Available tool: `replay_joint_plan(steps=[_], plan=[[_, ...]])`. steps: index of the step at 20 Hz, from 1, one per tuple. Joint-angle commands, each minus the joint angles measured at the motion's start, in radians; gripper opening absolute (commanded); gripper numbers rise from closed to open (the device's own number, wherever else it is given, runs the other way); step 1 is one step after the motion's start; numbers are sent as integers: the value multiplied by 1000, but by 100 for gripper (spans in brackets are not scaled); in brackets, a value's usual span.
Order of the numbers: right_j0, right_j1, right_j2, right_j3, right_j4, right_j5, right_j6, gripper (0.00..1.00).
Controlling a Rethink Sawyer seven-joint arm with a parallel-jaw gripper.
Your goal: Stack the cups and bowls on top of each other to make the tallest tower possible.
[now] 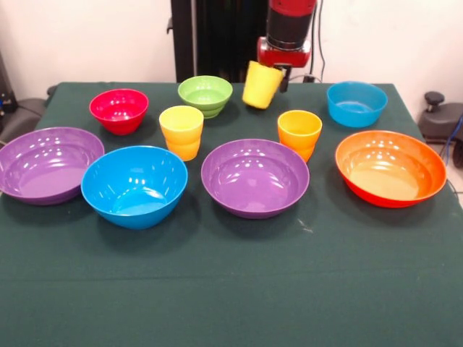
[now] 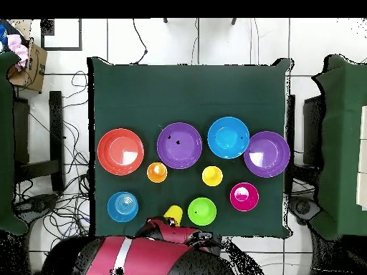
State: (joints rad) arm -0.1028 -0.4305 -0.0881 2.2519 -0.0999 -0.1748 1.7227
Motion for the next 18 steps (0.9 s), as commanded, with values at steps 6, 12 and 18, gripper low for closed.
replay_joint_plan(steps=[6,12,18], plan=[[14,55,85,-68,-27,-35,154,0],[8,34,88,-65,-28,-33,155,0],[13,-149,98,-23,-5,80,145,0]])
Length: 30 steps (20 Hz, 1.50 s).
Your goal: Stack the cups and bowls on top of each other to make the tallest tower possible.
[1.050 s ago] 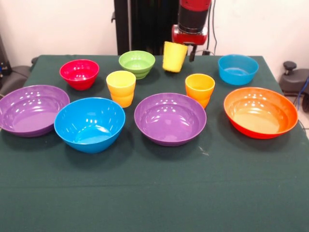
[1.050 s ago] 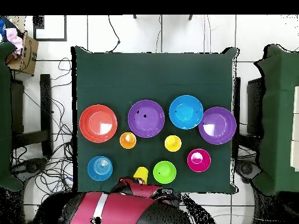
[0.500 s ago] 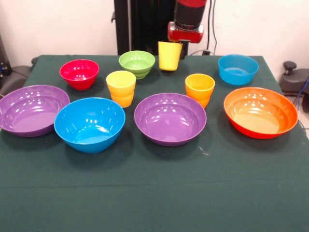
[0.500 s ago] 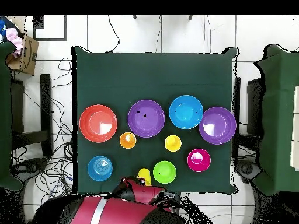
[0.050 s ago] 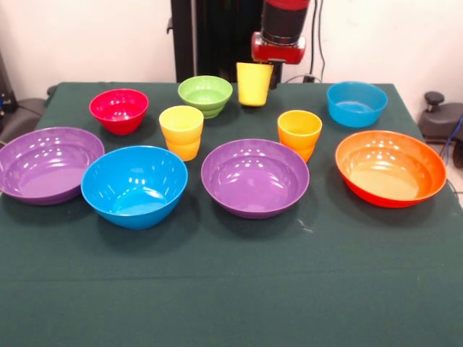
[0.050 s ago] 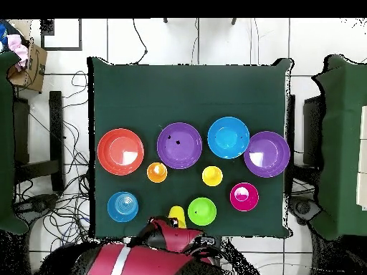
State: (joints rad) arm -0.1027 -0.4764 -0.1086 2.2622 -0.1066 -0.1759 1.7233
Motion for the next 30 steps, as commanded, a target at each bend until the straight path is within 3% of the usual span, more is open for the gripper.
replay_joint_plan(steps=[1,5,12,20,30], plan=[[12,-142,126,-31,9,120,137,0],[31,-248,126,-54,42,245,118,0],[56,-326,124,-119,68,402,114,0],[94,-301,90,-218,68,459,131,0],[112,-175,72,-370,45,407,126,0]])
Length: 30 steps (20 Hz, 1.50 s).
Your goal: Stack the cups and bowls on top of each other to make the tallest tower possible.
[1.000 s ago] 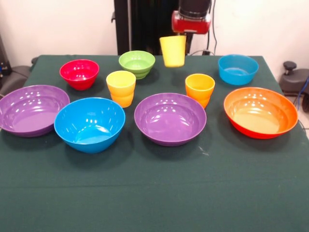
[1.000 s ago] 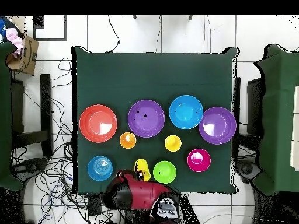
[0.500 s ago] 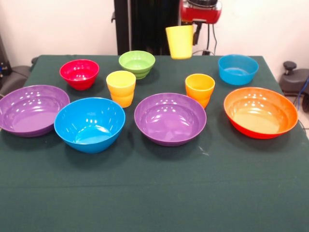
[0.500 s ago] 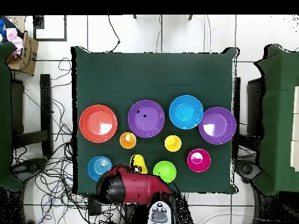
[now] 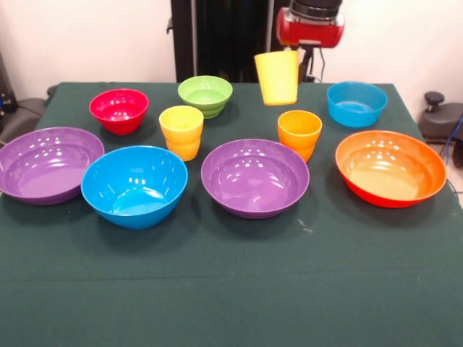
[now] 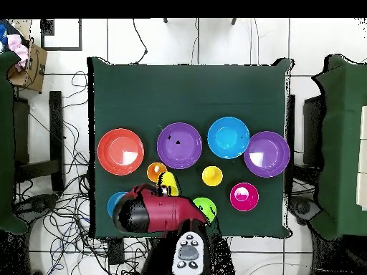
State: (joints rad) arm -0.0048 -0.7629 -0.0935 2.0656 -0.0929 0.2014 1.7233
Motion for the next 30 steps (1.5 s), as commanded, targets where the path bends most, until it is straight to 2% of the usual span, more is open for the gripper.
replay_joint_plan(steps=[1,9,14,21,24,30], plan=[[10,116,61,-183,30,32,122,0],[13,125,42,-237,12,66,111,0],[-12,129,50,-251,-2,70,89,0],[-22,114,43,-265,-7,136,69,0],[-44,142,60,-260,3,171,64,0],[-62,199,46,-320,-12,230,46,0]])
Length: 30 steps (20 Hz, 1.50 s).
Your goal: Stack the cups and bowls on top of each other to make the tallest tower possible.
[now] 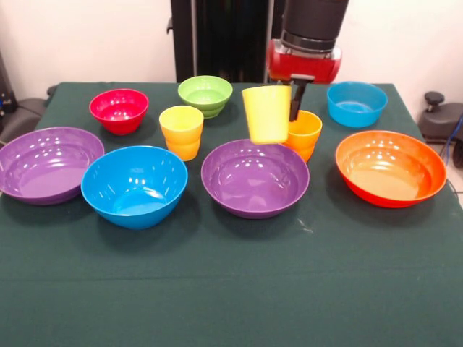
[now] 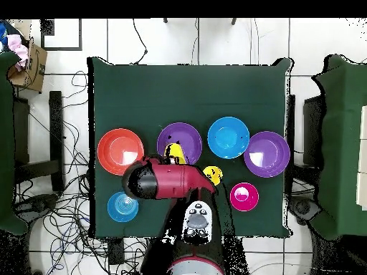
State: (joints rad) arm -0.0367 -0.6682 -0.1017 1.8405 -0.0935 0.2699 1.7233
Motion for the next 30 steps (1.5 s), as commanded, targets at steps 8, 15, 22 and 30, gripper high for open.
replay_joint_plan(steps=[8,15,22,30], plan=[[-57,192,54,-141,-37,124,44,0],[-57,275,59,-187,-35,64,61,0],[-45,339,45,-229,-24,57,81,0],[-40,364,39,-247,-18,43,97,0]])
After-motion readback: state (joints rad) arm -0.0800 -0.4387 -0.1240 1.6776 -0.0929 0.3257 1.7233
